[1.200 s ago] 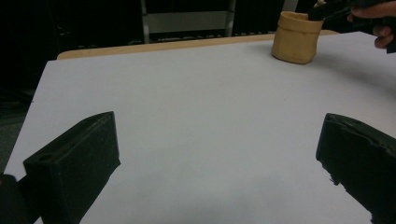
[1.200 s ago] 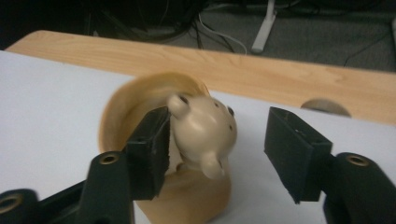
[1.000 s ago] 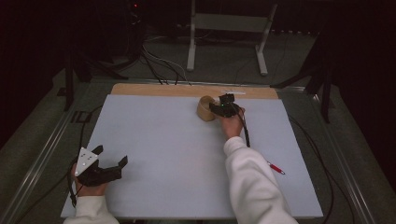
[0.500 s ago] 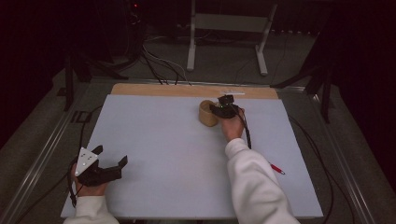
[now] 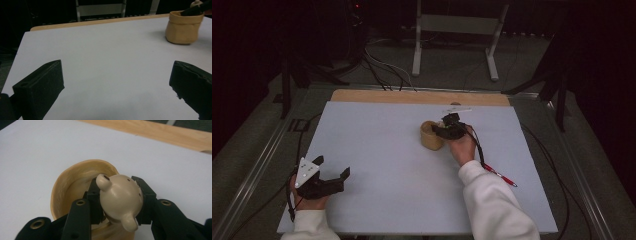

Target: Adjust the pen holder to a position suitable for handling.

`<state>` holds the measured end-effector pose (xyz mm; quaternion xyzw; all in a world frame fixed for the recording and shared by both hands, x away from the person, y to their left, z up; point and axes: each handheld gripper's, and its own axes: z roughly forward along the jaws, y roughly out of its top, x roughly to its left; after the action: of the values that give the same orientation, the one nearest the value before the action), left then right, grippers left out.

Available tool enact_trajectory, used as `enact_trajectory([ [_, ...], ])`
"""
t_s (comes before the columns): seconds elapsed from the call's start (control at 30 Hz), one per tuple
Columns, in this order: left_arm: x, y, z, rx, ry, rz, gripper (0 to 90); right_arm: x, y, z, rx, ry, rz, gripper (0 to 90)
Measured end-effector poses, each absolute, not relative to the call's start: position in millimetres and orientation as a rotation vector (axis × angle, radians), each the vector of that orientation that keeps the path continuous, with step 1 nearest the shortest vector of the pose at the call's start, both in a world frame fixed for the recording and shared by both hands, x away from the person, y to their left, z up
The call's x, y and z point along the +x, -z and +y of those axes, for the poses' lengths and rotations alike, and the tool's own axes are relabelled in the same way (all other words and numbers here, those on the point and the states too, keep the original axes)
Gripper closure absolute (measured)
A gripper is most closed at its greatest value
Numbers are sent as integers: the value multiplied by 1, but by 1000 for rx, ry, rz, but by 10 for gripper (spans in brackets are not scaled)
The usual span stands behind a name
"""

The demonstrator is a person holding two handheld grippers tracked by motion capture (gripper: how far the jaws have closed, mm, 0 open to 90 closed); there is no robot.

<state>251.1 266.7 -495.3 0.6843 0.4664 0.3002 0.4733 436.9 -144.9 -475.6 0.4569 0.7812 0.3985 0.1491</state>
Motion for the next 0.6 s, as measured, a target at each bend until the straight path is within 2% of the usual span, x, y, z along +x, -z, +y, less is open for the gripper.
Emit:
enact_trajectory([
  [0.33, 252, 496, 265, 1684, -736, 1140, 0, 399, 476, -139, 1223, -1213, 2349, 638],
  [0.6, 252, 496, 265, 1685, -735, 1141, 0, 384, 475, -137, 1137, -1209, 2420, 637],
])
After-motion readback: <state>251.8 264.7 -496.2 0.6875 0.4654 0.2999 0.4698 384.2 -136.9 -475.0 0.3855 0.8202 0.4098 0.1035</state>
